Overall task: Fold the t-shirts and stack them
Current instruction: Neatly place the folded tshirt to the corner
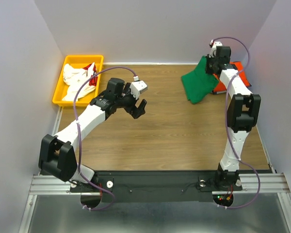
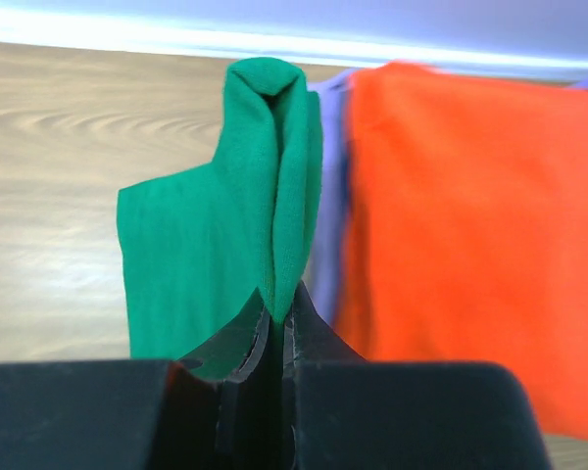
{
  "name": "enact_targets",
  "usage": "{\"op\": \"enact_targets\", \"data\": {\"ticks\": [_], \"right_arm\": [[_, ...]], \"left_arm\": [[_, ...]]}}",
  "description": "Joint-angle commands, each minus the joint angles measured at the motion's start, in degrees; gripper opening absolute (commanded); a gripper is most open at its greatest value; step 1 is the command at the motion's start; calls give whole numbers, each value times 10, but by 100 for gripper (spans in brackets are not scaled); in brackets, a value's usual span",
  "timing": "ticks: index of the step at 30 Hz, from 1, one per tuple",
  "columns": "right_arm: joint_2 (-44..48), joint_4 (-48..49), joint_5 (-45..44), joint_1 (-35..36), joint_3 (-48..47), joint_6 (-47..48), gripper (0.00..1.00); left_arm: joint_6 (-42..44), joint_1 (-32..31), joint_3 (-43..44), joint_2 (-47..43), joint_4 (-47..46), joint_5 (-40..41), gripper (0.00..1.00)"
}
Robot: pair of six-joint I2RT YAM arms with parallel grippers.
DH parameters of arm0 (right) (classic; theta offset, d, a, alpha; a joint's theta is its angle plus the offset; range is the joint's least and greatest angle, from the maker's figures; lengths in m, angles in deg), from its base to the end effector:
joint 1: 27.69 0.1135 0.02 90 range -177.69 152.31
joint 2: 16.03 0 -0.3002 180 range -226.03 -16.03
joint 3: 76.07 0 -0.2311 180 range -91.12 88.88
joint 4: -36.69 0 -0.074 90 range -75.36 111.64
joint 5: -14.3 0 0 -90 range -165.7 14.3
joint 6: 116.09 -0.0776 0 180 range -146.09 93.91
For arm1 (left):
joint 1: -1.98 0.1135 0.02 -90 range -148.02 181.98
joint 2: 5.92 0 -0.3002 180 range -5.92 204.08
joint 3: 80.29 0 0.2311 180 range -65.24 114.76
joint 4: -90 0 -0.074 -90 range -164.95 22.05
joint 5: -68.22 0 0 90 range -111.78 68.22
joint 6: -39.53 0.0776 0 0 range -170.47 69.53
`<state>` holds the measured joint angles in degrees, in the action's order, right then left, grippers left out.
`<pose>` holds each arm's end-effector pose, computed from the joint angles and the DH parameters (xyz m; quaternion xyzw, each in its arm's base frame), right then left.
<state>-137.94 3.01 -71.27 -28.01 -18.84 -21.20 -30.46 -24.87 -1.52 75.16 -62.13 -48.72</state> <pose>0.5370 0.0030 0.2898 -0.0535 0.8760 0.0122 0.4792 0.2769 -0.1796 0.3288 0.4418 0.7273 -0.2305 0.4720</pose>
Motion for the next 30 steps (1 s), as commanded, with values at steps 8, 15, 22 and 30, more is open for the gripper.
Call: {"op": "enact_targets", "data": {"ticks": [8,15,22,30], "right_arm": [[-43,-12,-41,-33,-126,92,1],[-40,-14,-56,-44,-167,112,1],[-13,-15,-49,-48,-177,116,1],[10,-18,-48,-57,-202,128,0]], "left_arm": [[-13,2,-11,-18,-27,18,99],[-23,3,-19,-16,-38,14,98],[-30,2,-26,-14,-51,13,99],[-37,2,-33,-14,-61,11,98]]}}
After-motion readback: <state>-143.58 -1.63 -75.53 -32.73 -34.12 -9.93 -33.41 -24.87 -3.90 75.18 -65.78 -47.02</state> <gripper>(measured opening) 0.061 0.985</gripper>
